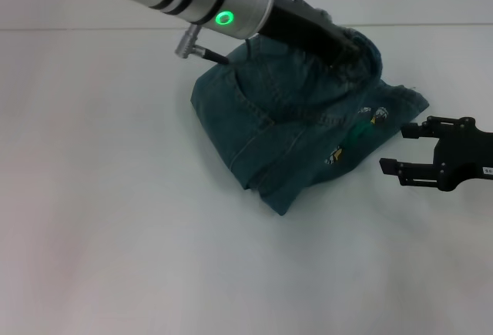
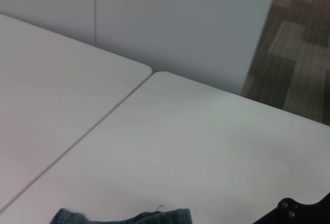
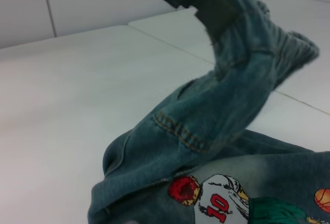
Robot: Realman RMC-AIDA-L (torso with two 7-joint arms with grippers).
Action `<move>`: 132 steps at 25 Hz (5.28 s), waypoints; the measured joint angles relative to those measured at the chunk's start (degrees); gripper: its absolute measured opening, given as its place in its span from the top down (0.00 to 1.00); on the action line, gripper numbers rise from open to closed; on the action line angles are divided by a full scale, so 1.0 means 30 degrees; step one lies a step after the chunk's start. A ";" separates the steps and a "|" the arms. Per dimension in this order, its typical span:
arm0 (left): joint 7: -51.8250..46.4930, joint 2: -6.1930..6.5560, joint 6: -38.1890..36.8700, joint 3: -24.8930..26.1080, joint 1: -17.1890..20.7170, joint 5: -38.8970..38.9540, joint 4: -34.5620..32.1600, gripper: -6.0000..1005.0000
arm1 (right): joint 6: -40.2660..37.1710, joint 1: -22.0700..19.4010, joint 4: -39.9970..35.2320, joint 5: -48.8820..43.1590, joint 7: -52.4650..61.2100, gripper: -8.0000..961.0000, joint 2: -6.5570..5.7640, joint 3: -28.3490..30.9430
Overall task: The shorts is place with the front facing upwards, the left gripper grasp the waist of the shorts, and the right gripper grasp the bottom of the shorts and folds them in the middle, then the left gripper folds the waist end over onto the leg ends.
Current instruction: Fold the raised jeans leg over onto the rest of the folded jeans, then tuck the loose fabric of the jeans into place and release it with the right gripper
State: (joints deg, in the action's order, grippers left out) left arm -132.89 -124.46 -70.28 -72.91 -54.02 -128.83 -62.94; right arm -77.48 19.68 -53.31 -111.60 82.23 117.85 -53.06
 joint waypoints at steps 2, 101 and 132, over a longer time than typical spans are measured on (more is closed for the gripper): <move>-0.0002 0.0001 0.0438 -0.0249 -0.0363 0.0070 0.0418 0.83 | -0.0004 -0.0042 0.0002 -0.0006 -0.0001 0.18 0.0002 0.0044; 1.6784 0.0299 -0.7378 1.3438 1.3204 0.7348 0.4192 0.10 | 0.9120 0.5672 0.8570 0.1611 -0.5459 0.18 0.0687 0.0104; 1.6667 0.0354 -0.7178 1.3534 1.2819 0.7348 0.4193 0.10 | 0.6562 0.5129 0.7691 0.2228 -0.2449 0.18 0.0831 -0.3173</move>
State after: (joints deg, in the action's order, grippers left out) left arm -82.89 -123.39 -91.82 -32.30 -15.56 -106.79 -50.36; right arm -57.80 35.06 -30.23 -104.92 74.88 120.35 -62.58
